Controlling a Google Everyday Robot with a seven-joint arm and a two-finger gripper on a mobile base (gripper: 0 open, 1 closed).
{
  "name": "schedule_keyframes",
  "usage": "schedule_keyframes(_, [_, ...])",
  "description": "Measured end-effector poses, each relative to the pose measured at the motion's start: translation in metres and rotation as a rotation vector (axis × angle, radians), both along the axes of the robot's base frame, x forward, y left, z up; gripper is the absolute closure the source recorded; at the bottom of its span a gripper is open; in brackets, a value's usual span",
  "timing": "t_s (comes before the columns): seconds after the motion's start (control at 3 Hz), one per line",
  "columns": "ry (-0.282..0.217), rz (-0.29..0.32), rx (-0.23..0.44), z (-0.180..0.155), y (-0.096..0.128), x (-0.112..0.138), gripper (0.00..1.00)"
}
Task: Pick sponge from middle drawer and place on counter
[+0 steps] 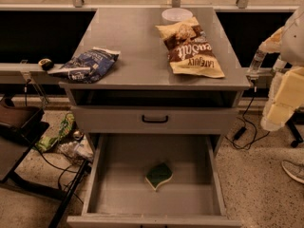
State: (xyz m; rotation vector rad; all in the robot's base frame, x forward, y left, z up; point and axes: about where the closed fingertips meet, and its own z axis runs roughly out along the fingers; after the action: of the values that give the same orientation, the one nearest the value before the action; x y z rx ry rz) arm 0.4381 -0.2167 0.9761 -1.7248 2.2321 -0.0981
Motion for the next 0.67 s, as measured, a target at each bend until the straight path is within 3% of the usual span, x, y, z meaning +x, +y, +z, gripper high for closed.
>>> schedule_keyframes(0.33, [0.0,0.0,0.0,0.0,0.0,0.0,0.0])
schedule_keyframes(0.67, [0.011,-0.043,-0.066,-0.024,0.001,0.005,0.0])
